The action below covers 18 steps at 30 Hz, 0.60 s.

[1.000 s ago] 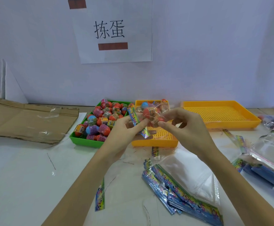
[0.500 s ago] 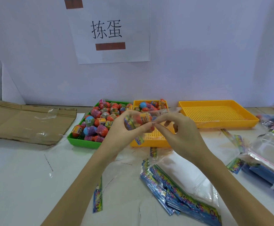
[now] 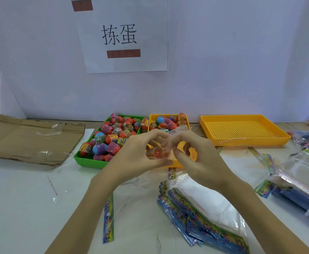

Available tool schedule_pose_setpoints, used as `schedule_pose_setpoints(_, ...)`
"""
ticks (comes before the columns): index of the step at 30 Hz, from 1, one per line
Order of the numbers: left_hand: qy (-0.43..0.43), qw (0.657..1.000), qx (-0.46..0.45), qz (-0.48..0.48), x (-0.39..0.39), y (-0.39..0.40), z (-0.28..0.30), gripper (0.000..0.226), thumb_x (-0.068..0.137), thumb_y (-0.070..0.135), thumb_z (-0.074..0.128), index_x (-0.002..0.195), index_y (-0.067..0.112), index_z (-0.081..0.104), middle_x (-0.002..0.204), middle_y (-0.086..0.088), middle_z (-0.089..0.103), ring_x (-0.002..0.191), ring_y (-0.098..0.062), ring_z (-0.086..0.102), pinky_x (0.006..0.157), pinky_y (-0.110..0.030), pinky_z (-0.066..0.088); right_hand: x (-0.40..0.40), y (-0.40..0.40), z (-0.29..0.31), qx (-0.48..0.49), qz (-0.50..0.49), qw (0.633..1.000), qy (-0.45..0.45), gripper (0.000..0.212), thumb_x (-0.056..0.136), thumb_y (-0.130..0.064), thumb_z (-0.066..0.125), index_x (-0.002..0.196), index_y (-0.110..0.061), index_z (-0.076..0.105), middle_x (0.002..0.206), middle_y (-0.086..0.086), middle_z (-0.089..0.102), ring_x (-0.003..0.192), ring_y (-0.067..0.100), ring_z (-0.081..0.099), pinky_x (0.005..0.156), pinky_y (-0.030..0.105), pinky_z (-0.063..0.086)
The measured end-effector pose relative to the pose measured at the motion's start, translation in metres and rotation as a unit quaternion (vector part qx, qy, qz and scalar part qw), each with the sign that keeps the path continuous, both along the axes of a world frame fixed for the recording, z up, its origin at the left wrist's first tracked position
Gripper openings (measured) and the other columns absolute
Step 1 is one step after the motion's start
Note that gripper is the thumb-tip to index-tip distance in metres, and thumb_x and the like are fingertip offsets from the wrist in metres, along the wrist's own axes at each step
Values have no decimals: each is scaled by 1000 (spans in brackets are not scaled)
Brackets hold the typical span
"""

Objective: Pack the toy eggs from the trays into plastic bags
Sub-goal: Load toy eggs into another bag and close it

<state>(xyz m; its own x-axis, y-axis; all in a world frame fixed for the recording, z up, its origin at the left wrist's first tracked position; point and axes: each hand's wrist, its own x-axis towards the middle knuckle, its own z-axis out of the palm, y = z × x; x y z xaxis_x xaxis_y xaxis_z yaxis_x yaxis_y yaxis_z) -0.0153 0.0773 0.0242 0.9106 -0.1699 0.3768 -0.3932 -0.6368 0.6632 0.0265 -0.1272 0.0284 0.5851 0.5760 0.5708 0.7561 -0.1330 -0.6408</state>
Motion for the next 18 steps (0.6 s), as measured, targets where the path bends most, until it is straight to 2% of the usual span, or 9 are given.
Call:
schedule_pose_setpoints(2, -16, 1000, 0, 2, 2, -4, -3, 38, 87, 32, 84, 121, 26, 68, 106, 14, 72, 101, -5, 68, 80, -13, 51, -1, -1, 2, 19, 7, 999, 26, 24, 91, 3, 57, 97, -15, 71, 97, -9, 71, 90, 19, 63, 69, 41, 48)
schedule_pose_setpoints(4, -29, 999, -3, 22, 3, -4, -5, 31, 89, 30, 83, 116, 23, 70, 99, 15, 72, 91, -3, 70, 75, -11, 50, -1, -1, 4, 40, 10, 999, 36, 27, 93, 6, 57, 104, -15, 70, 96, -7, 73, 91, 21, 67, 68, 41, 51)
schedule_pose_setpoints(8, -46, 992, -51, 103, 6, 5, -4, 29, 86, 29, 85, 111, 20, 72, 90, 14, 76, 84, -2, 71, 75, -12, 52, 9, -3, 4, 152, -34, 986, 57, 25, 96, 2, 52, 106, -12, 70, 97, -2, 76, 90, 19, 73, 69, 24, 51)
schedule_pose_setpoints(10, -39, 981, -112, 154, 8, 9, -4, 31, 85, 29, 85, 112, 21, 72, 87, 12, 78, 82, -2, 71, 74, -16, 53, 20, -6, -3, 172, -88, 979, 66, 27, 98, 7, 50, 103, -10, 71, 97, 1, 75, 89, 17, 72, 70, 27, 52)
schedule_pose_setpoints(12, -9, 964, -200, 177, 8, 13, -2, 32, 84, 27, 86, 111, 20, 71, 89, 9, 80, 81, -9, 75, 71, -22, 58, 31, -8, -11, 131, -140, 979, 67, 30, 99, 9, 50, 105, -12, 71, 100, -1, 75, 95, 14, 71, 73, 33, 55)
schedule_pose_setpoints(15, 52, 936, -308, 164, 6, 17, -1, 41, 75, 30, 89, 111, 20, 72, 90, 1, 81, 80, -17, 78, 64, -22, 59, 44, -4, -20, 0, -170, 985, 34, 37, 101, 3, 51, 120, -22, 71, 121, -8, 71, 113, 4, 63, 90, 27, 54)
schedule_pose_setpoints(18, 96, 929, -331, 132, 5, 17, -1, 46, 73, 30, 91, 113, 18, 72, 91, -8, 80, 79, -22, 75, 63, -27, 59, 61, 7, -19, -163, -152, 975, 10, 42, 103, 0, 51, 134, -24, 67, 144, -3, 59, 137, 15, 49, 109, 33, 46)
